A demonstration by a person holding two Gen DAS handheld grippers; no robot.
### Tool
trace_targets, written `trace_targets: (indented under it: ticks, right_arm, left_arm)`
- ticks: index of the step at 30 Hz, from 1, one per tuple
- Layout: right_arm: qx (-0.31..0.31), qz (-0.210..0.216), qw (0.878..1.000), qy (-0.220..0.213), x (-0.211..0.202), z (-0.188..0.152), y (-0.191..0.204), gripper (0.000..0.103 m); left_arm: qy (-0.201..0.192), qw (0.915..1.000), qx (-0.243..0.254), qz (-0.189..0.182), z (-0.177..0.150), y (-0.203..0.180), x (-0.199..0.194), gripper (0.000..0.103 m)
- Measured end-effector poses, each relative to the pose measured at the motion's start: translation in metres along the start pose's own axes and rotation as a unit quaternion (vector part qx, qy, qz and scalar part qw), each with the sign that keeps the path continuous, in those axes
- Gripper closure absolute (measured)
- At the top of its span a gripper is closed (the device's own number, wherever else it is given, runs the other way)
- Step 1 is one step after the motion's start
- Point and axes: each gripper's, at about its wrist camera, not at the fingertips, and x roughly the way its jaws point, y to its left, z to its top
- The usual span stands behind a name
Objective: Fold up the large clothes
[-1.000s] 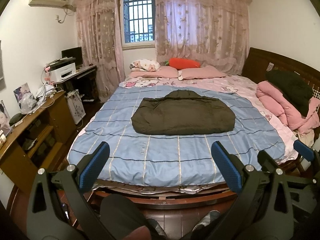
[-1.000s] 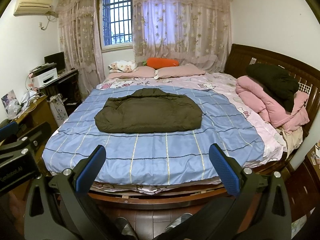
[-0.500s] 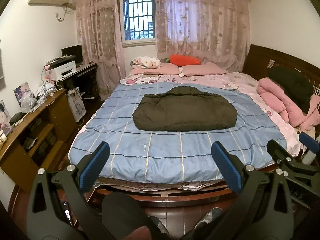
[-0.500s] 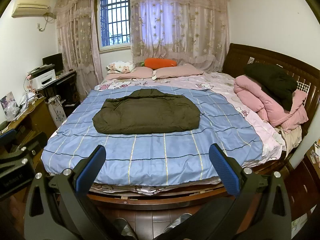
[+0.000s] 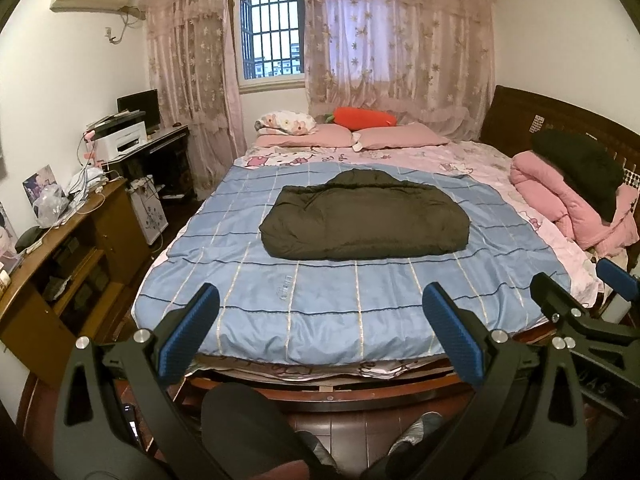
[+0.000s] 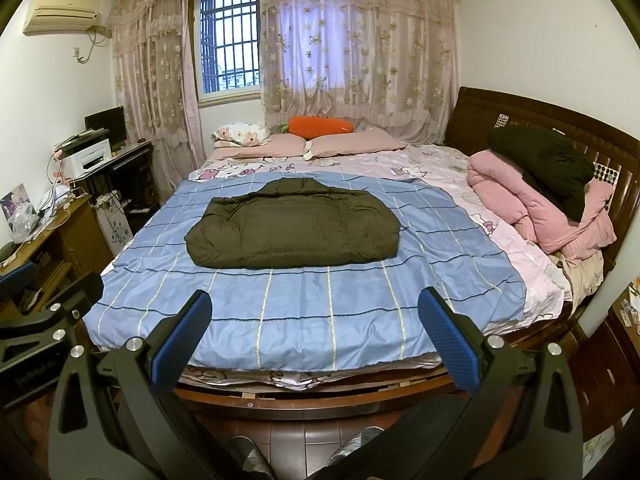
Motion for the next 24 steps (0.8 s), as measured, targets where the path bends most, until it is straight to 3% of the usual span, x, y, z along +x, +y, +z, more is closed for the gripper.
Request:
trace_targets:
  ticks: [18, 24]
  right_arm:
    - [-0.001, -0.002, 1.000, -0.002, -0.0004, -0.0020, -0.0011, 0.001]
    - [-0.001, -0.002, 1.000, -0.003, -0.0005, -0.0021, 0.0002, 0.001]
  left_arm:
    - [-0.015, 0.9997, -0.016, -0.012, -0.0083, -0.0016, -0.0008, 0.002]
    - [-0.004, 0.9995, -0.027, -0.013, -0.0068, -0.0005, 0.0023, 0.002]
